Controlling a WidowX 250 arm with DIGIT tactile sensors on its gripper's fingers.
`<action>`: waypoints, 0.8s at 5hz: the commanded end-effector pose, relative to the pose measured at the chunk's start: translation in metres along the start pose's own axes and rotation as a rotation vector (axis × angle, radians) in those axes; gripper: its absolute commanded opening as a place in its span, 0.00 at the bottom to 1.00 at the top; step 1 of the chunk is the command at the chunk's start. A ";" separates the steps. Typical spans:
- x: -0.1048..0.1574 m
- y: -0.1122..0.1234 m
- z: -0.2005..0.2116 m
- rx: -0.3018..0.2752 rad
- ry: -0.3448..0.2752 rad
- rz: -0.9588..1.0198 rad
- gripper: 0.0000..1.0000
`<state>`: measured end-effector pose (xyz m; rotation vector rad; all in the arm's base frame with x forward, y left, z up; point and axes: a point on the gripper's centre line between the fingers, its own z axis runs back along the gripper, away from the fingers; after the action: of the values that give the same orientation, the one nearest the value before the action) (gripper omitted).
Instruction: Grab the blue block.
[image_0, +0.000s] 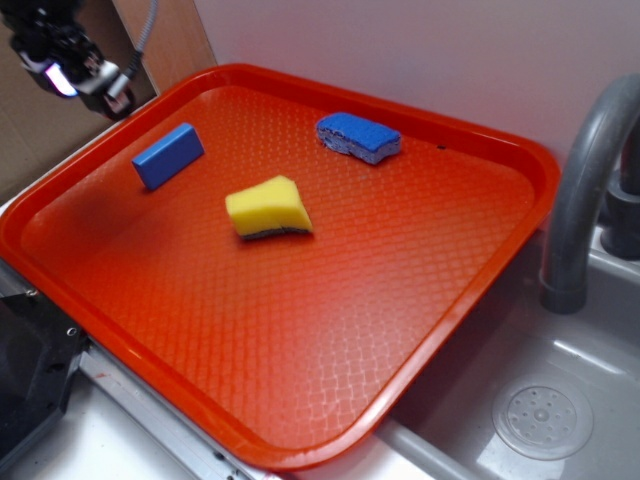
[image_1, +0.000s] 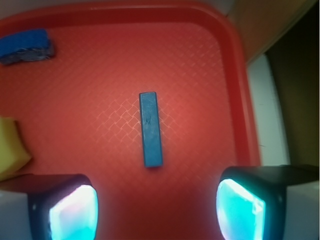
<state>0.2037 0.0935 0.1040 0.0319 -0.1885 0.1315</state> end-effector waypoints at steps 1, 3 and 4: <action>0.021 0.015 -0.026 0.008 0.017 0.044 1.00; 0.025 0.005 -0.056 -0.007 0.077 0.005 1.00; 0.026 -0.002 -0.069 -0.016 0.107 -0.034 1.00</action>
<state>0.2325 0.0964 0.0303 -0.0067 -0.0368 0.1284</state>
